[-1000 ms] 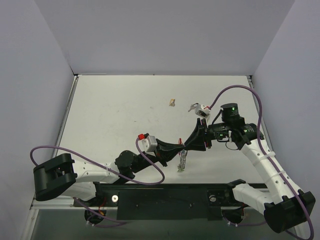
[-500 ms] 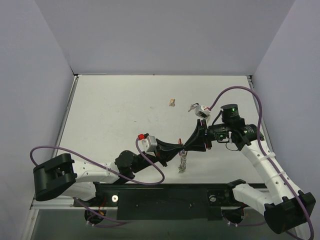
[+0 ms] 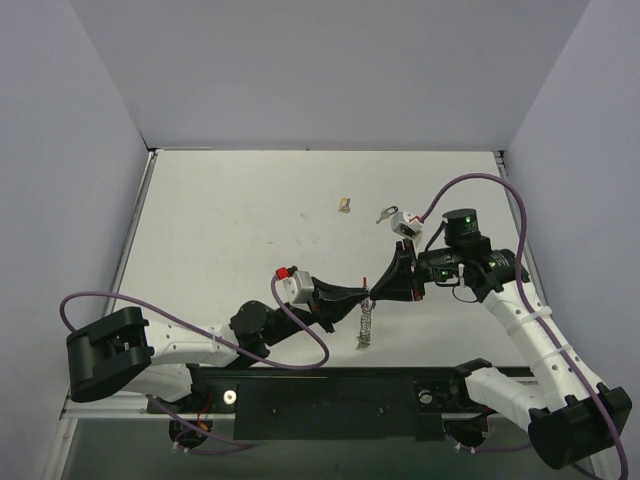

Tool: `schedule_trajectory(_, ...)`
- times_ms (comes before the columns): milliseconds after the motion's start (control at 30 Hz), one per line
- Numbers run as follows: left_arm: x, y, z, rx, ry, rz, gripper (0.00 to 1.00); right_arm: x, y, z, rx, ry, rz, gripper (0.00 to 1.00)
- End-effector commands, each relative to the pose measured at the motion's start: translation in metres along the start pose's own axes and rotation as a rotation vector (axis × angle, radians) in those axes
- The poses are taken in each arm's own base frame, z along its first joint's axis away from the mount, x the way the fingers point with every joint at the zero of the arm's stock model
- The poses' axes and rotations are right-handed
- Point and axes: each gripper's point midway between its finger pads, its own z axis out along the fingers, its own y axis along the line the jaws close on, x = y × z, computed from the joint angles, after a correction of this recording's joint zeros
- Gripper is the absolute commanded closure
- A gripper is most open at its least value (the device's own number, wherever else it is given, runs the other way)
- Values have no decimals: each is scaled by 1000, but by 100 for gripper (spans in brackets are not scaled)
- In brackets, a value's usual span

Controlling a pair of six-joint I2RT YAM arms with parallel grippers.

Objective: Put the keys on the keyring

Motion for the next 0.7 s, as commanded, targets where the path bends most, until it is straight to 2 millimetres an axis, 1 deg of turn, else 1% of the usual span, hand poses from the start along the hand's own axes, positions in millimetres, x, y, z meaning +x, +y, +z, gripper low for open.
schedule_trajectory(0,-103,-35,-4,137,-380,-25,100,-1,3,-2,-2,-3,-37,100)
schedule_trajectory(133,-102,-36,-4,143,-384,-40,100,-3,3,-3,3,-2,-30,100)
schedule_trajectory(167,-102,-40,-4,169,-385,-39,100,-4,3,-3,5,-3,-30,100)
schedule_trajectory(267,-102,-43,-2,185,-382,-46,100,-7,3,-4,15,-5,-28,100)
schedule_trajectory(433,-99,-43,0,185,-369,-50,100,-10,1,-5,33,-7,-21,100)
schedule_trajectory(467,-99,-42,0,181,-368,-52,98,-10,-1,-6,43,-7,-20,100)
schedule_trajectory(533,-97,-41,1,174,-359,-56,90,-11,-3,-6,55,-5,-20,100)
schedule_trajectory(567,-96,-41,0,173,-356,-56,83,-11,-6,-7,65,-8,-20,100)
schedule_trajectory(600,-95,-40,1,166,-347,-57,80,-11,-7,-7,72,-9,-5,100)
schedule_trajectory(633,-94,-39,1,162,-340,-56,74,-13,-9,-7,78,-14,-8,100)
schedule_trajectory(667,-93,-39,2,157,-324,-53,71,-13,-10,-7,83,-15,3,100)
